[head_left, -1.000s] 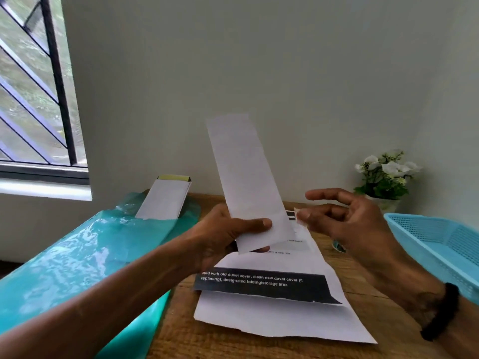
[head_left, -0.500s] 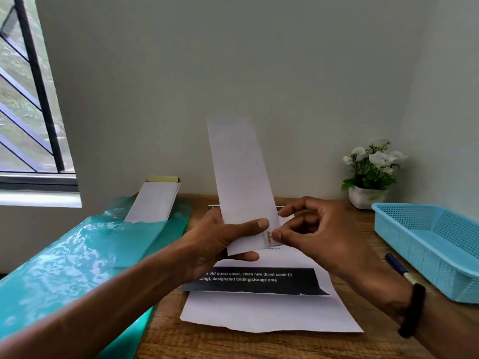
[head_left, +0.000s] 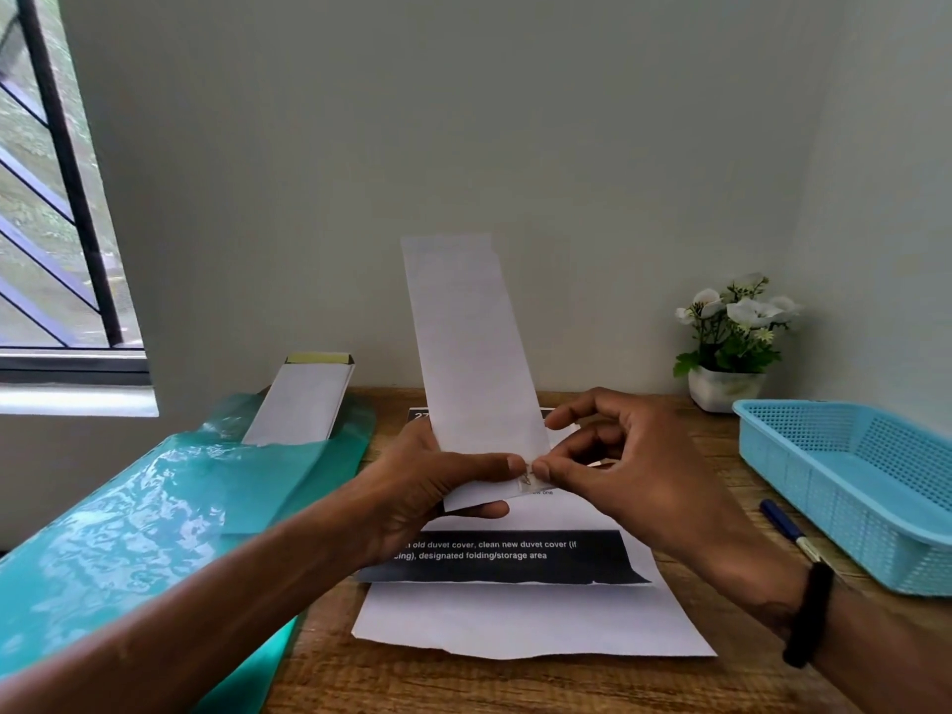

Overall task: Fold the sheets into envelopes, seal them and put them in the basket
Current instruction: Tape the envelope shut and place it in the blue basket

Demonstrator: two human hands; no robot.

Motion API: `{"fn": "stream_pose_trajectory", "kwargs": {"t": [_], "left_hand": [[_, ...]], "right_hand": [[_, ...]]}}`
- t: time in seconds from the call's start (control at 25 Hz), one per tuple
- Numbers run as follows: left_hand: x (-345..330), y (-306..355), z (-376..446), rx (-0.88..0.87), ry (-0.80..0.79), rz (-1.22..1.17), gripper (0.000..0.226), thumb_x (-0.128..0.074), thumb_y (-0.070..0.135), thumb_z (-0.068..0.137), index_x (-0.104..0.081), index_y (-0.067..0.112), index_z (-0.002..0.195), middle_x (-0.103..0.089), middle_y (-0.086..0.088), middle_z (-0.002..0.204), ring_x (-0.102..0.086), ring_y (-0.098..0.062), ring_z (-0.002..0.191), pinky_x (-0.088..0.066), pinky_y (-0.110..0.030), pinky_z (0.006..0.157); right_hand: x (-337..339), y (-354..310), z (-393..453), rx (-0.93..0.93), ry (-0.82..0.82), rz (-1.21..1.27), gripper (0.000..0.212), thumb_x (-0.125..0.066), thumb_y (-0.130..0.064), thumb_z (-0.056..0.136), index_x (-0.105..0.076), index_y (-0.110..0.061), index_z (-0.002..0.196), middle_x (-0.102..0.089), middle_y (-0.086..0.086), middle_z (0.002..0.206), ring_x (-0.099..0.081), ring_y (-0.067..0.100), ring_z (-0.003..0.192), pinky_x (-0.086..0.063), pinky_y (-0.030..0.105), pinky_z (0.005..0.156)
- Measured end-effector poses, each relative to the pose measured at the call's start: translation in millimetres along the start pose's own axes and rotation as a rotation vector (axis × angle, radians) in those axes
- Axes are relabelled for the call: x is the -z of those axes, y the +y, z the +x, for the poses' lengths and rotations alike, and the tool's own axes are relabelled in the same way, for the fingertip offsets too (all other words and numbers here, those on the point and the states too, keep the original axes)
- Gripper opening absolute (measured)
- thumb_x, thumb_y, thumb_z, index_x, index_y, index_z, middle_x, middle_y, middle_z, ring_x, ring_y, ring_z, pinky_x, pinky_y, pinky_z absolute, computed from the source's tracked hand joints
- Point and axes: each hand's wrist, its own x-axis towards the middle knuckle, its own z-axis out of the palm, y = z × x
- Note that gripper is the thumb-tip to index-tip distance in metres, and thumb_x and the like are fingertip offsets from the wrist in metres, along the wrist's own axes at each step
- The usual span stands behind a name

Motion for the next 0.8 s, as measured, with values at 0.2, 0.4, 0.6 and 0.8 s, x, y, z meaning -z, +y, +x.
{"fn": "stream_pose_trajectory", "kwargs": {"t": [0.2,0.4,0.6,0.8], "left_hand": [[1,-2,2,-0.022,0.02,0.027,0.047,-0.083,0.002,0.079,-0.069,0.006,0.124,-0.079,-0.013,0.111,-0.078,-0.03,0.1,-0.067,-0.037,0.072],[3,-4,4,-0.053,0.045,0.074,0.05,-0.085,0.004,0.078,-0.069,0.004,0.126,-0.079,-0.013,0.113,-0.078,-0.031,0.1,-0.066,-0.039,0.075],[3,-4,6,-0.088,0.057,0.094,0.049,-0.085,0.003,0.079,-0.068,0.003,0.125,-0.078,-0.015,0.112,-0.078,-0.032,0.1,-0.065,-0.038,0.072],[3,-4,6,-0.121,0.068,0.126,0.047,-0.085,0.004,0.079,-0.07,0.002,0.123,-0.079,-0.015,0.11,-0.078,-0.032,0.097,-0.064,-0.038,0.071]], "right_hand": [[-4,2,-1,0.032,0.023,-0.035,0.034,-0.089,-0.03,0.077,-0.068,-0.033,0.104,-0.079,-0.021,0.081,-0.075,-0.004,0.079,-0.058,0.011,0.067],[-7,2,-2,0.085,0.051,-0.073,0.034,-0.09,-0.026,0.076,-0.071,-0.028,0.105,-0.078,-0.019,0.079,-0.073,-0.007,0.079,-0.056,0.007,0.069],[-9,-1,-5,0.145,0.077,-0.143,0.033,-0.09,-0.028,0.077,-0.071,-0.03,0.103,-0.075,-0.022,0.08,-0.07,-0.011,0.082,-0.053,0.003,0.069],[-12,-3,-9,0.206,0.131,-0.171,0.041,-0.087,-0.031,0.078,-0.068,-0.034,0.115,-0.073,-0.024,0.084,-0.069,-0.012,0.086,-0.055,0.005,0.07]]}}
